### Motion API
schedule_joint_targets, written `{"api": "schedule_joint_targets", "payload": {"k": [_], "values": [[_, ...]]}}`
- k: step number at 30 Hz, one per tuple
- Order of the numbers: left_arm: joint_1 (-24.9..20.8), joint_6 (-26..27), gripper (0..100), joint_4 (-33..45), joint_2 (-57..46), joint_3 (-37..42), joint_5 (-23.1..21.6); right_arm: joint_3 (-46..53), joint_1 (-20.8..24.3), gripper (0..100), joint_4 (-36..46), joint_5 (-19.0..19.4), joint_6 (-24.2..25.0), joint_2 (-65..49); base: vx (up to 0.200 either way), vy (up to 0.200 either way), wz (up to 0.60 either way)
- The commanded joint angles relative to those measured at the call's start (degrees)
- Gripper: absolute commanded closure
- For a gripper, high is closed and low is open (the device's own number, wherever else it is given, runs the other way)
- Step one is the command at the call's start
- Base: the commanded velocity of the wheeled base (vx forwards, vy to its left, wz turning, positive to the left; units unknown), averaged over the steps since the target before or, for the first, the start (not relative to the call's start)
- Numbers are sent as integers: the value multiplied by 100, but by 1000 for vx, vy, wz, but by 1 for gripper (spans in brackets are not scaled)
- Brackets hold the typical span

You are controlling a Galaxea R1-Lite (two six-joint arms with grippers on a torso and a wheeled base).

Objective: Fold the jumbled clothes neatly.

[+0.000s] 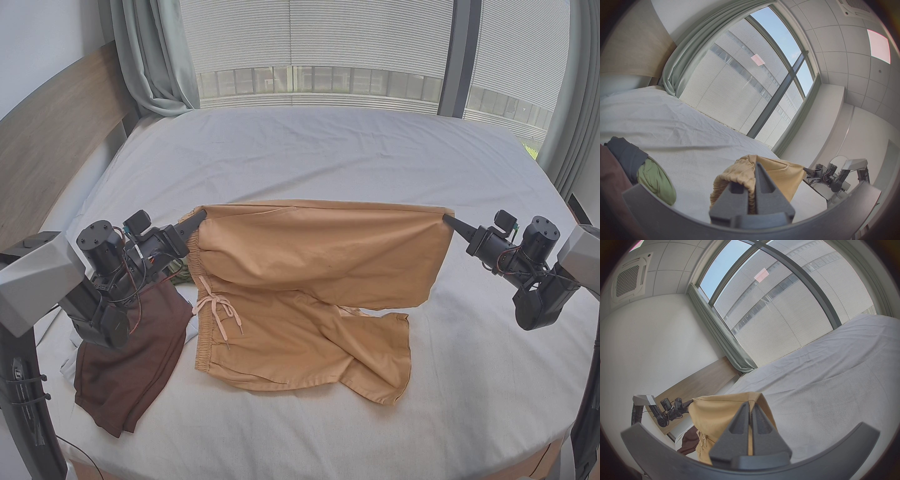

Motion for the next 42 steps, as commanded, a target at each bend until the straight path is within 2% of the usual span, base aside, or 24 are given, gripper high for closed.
{"api": "schedule_joint_targets", "payload": {"k": [1,17,37,42], "values": [[6,-207,100,-8,443,-433,175,-267,0,100,16,5,36,435,0,0,0],[50,-242,100,-8,1058,-1206,262,-1129,115,100,254,5,44,892,0,0,0],[94,-365,100,1,1410,-1663,262,-1612,220,100,298,5,36,1244,0,0,0],[103,-409,100,10,1445,-1733,262,-1841,255,100,517,5,36,1288,0,0,0]]}}
